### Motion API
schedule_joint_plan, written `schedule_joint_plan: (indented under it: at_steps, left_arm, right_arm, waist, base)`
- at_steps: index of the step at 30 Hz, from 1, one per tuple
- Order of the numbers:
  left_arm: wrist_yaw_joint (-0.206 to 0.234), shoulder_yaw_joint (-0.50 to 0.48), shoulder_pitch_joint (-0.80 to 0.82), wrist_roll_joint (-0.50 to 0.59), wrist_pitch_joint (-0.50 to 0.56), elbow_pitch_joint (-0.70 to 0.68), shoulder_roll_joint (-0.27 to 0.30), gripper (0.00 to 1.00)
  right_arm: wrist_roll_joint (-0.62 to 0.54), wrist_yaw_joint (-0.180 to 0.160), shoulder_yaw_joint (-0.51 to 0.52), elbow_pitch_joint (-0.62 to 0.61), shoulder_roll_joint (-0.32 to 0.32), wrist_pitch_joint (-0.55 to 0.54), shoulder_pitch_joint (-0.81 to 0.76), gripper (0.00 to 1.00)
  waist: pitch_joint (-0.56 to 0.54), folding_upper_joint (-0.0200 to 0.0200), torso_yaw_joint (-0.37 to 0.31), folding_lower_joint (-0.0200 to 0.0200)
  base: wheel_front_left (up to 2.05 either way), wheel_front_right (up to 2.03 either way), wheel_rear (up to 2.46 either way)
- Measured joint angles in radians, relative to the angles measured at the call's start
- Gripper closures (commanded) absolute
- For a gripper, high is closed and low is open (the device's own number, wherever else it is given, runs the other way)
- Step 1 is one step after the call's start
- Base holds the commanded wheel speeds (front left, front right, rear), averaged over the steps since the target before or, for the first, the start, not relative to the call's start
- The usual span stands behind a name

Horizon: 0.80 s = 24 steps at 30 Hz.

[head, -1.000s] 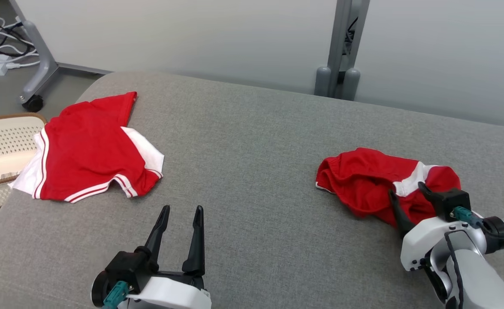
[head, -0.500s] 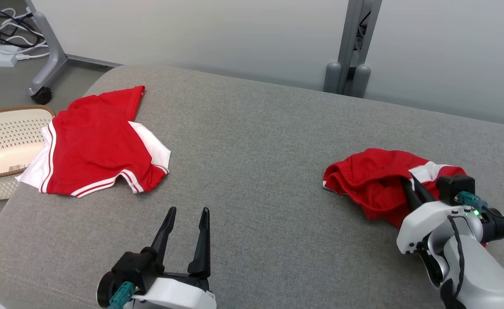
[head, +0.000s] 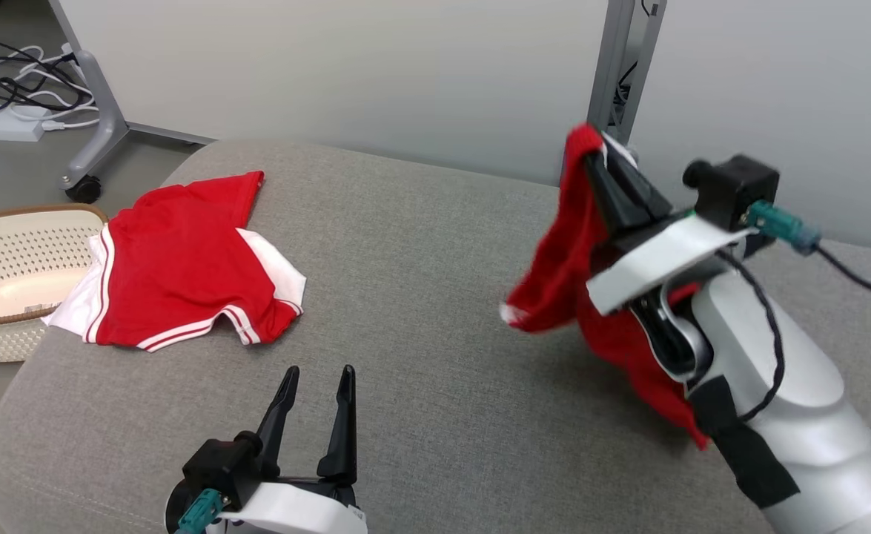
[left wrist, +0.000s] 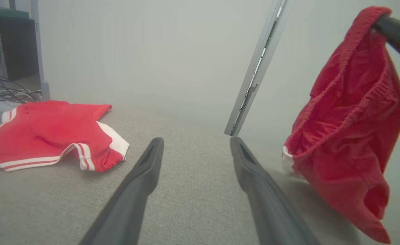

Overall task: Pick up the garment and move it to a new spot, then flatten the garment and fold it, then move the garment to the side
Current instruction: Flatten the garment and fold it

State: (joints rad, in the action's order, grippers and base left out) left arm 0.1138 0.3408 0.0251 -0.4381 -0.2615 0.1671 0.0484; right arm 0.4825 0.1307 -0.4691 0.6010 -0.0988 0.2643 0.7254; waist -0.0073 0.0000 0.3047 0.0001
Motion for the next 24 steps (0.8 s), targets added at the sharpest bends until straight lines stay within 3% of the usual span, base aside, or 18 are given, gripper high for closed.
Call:
schedule_joint_plan:
  at_steps: [4, 8, 16, 24]
  left_arm:
    - [-0.002, -0.004, -0.001, -0.003, 0.0, 0.002, 0.0, 0.0]
    - [-0.003, -0.007, -0.001, -0.003, 0.0, 0.002, 0.0, 0.0]
    - [-0.002, -0.004, -0.005, -0.006, 0.0, 0.009, 0.0, 0.0]
    - [0.002, 0.006, 0.009, -0.002, 0.0, 0.012, 0.0, 0.0]
  right_arm:
    - [0.139, 0.0, -0.01, -0.157, -0.02, 0.0, 0.058, 1.0]
    - [0.208, 0.0, -0.013, -0.206, -0.103, 0.0, 0.036, 1.0]
    - [0.256, 0.0, -0.256, 0.01, -0.361, -0.107, -0.068, 1.0]
    - [0.298, 0.0, -0.354, 0.253, -0.448, -0.095, -0.055, 1.0]
  waist:
    - [-0.008, 0.0, 0.005, 0.0]
    - [-0.016, 0.0, 0.005, 0.0]
    - [0.005, 0.0, -0.023, -0.0001]
    - [0.037, 0.0, -0.062, 0.0]
  base:
    - [0.0, 0.0, 0.0]
    - [0.0, 0.0, 0.0]
    - [0.0, 0.0, 0.0]
    - [0.0, 0.0, 0.0]
